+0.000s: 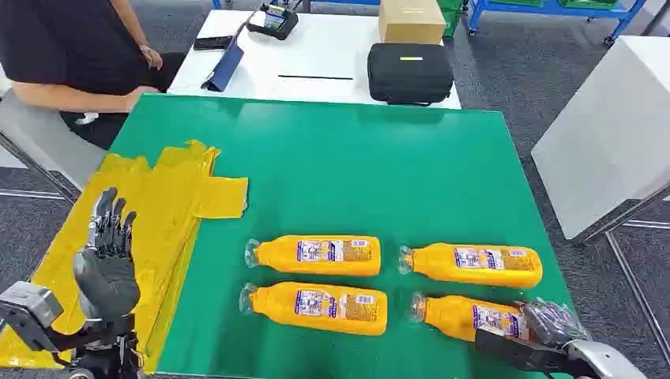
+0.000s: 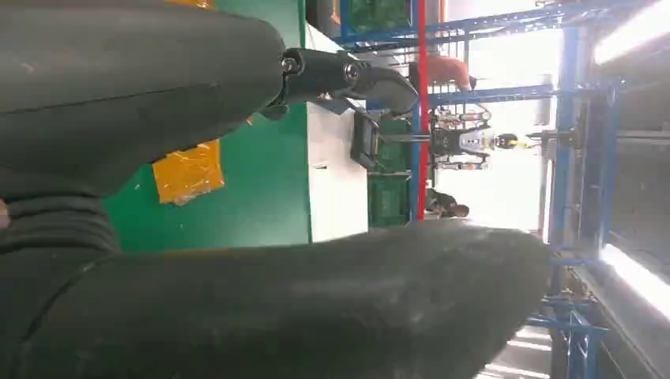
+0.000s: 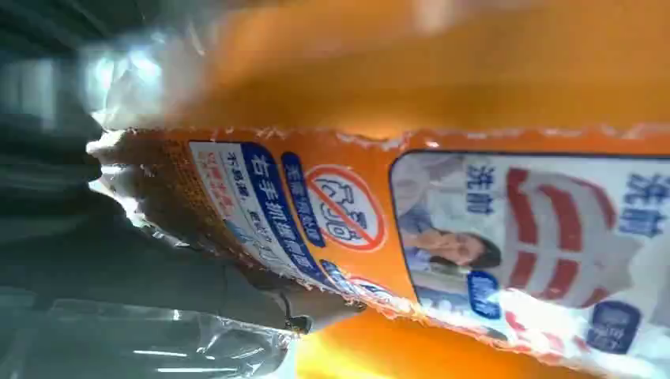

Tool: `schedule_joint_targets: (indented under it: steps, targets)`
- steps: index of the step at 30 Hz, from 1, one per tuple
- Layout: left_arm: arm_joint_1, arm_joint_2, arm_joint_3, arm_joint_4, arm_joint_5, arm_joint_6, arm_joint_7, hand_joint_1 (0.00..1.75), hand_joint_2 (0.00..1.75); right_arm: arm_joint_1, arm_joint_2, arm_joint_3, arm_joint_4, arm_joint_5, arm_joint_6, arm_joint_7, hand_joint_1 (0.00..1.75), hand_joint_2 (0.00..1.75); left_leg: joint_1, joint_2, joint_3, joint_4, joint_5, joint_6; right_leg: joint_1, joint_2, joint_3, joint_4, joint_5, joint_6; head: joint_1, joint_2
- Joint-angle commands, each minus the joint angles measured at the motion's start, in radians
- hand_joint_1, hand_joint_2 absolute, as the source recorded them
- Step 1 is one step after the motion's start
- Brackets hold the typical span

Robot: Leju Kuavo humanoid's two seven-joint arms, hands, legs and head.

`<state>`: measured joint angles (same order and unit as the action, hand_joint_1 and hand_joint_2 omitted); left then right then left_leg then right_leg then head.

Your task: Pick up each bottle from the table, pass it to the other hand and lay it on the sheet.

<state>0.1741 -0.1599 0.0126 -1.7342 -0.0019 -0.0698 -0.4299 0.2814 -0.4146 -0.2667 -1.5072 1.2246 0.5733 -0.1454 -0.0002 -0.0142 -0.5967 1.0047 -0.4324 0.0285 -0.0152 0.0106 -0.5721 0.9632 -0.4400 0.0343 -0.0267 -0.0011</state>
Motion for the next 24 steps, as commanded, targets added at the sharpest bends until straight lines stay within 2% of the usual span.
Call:
schedule_joint_targets:
  steps: [1, 4, 6, 8, 12, 13, 18, 22, 24]
  targets:
    - [0.006, -0.04, 0.062, -0.006, -0.014, -0.011, 0.006, 0.0, 0.0, -0.111, 0.207, -0.138, -0.031, -0.144, -0.041, -0.157, 1.75, 1.75, 0.001, 0.005, 0.005, -0.002, -0.001, -0.003, 0.001, 0.003, 0.003, -0.002, 0.0, -0.002, 0.0, 0.0]
    - [0.016, -0.047, 0.078, -0.01, -0.013, -0.028, -0.001, 0.0, 0.0, -0.092, 0.243, -0.231, -0.131, -0.25, 0.058, -0.237, 1.75, 1.75, 0.0, 0.006, 0.004, -0.001, -0.001, -0.003, 0.0, 0.002, 0.002, 0.0, -0.001, -0.003, 0.0, 0.0]
    - [0.016, -0.049, 0.082, -0.008, -0.013, -0.032, -0.002, 0.0, 0.0, -0.083, 0.247, -0.251, -0.149, -0.25, 0.079, -0.247, 1.75, 1.75, 0.0, 0.003, 0.002, -0.001, -0.001, -0.002, 0.0, 0.0, 0.001, 0.0, -0.001, -0.002, 0.0, 0.0]
    - [0.018, -0.055, 0.091, -0.009, -0.003, -0.046, -0.006, 0.0, 0.0, -0.077, 0.264, -0.291, -0.171, -0.266, 0.098, -0.302, 1.75, 1.75, 0.0, 0.001, 0.003, -0.001, -0.001, -0.002, 0.0, -0.001, 0.003, 0.0, -0.002, -0.002, 0.0, 0.0]
    - [0.033, -0.077, 0.126, -0.03, 0.0, -0.063, -0.006, 0.0, 0.0, -0.082, 0.335, -0.467, -0.271, -0.322, 0.194, -0.439, 1.75, 1.75, 0.0, 0.0, 0.0, -0.001, 0.0, -0.001, 0.0, -0.001, 0.0, 0.0, -0.001, -0.001, 0.0, 0.0]
    - [0.037, -0.084, 0.135, -0.034, 0.001, -0.069, -0.005, 0.0, 1.75, -0.097, 0.353, -0.523, -0.293, -0.329, 0.237, -0.482, 1.75, 1.75, -0.001, 0.0, 0.002, 0.0, -0.002, -0.002, 0.0, -0.001, 0.003, 0.001, -0.003, -0.002, 0.0, 0.0]
    - [0.037, -0.086, 0.137, -0.034, 0.001, -0.077, -0.006, 0.0, 1.75, -0.107, 0.361, -0.544, -0.301, -0.309, 0.264, -0.503, 1.75, 1.75, -0.001, -0.001, 0.0, -0.001, -0.001, 0.0, -0.001, -0.001, 0.001, 0.0, -0.001, -0.001, 0.0, 0.0]
    - [0.041, -0.086, 0.144, -0.012, 0.012, -0.088, -0.014, 0.0, 1.75, -0.18, 0.417, -0.636, -0.297, -0.379, 0.282, -0.532, 1.75, 1.75, -0.001, 0.0, 0.0, -0.001, -0.001, 0.0, -0.001, 0.0, 0.001, -0.001, -0.001, -0.001, 0.0, 0.0]
    - [0.031, -0.092, 0.151, 0.015, 0.013, -0.094, -0.019, 0.0, 1.75, -0.213, 0.472, -0.612, -0.31, -0.409, 0.236, -0.509, 1.75, 1.75, -0.001, 0.001, 0.001, -0.001, -0.001, -0.001, -0.001, 0.0, 0.001, -0.001, -0.001, -0.001, 0.0, 0.0]
